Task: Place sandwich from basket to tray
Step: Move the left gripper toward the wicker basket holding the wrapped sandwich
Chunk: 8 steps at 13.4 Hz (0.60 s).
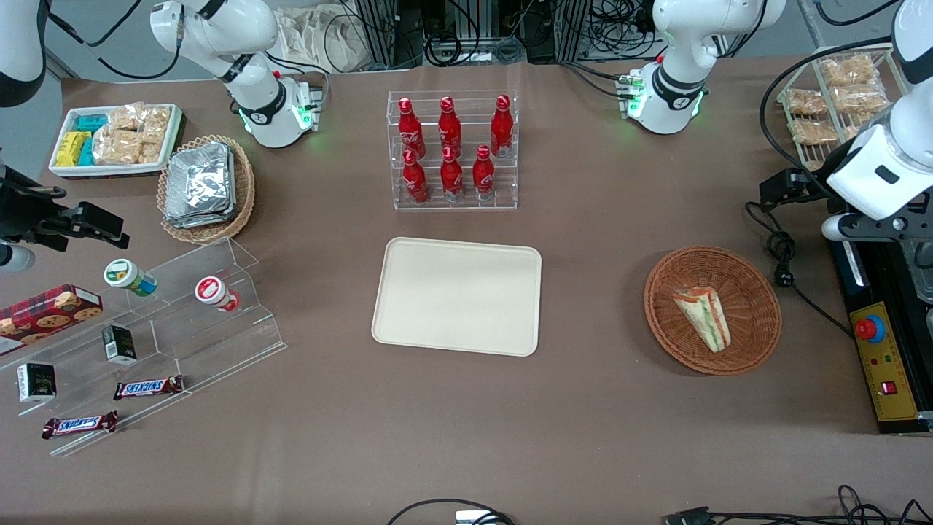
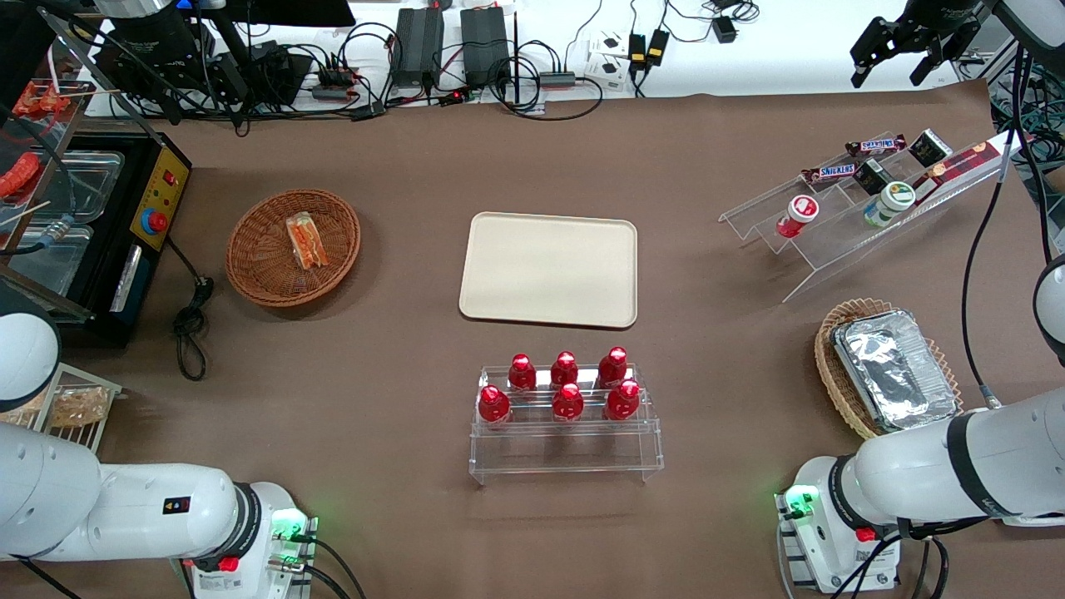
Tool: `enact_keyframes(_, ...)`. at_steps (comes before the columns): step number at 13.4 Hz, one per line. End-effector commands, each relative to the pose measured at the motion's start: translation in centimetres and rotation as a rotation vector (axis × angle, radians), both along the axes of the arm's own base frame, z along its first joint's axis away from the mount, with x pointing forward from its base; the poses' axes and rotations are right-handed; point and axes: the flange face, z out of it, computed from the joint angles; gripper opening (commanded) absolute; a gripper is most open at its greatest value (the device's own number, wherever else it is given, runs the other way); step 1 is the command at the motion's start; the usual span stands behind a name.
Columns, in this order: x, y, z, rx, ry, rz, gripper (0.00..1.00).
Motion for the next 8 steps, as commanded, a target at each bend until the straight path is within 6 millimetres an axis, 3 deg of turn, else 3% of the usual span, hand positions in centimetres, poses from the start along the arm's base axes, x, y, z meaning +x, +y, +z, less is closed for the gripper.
enact_keyframes(1,0.17,0.15,0.46,-0.004,0.009,0.000,1.00)
enact_keyframes(8,0.26,0.15,0.36,-0.006,0.011,-0.010,1.00)
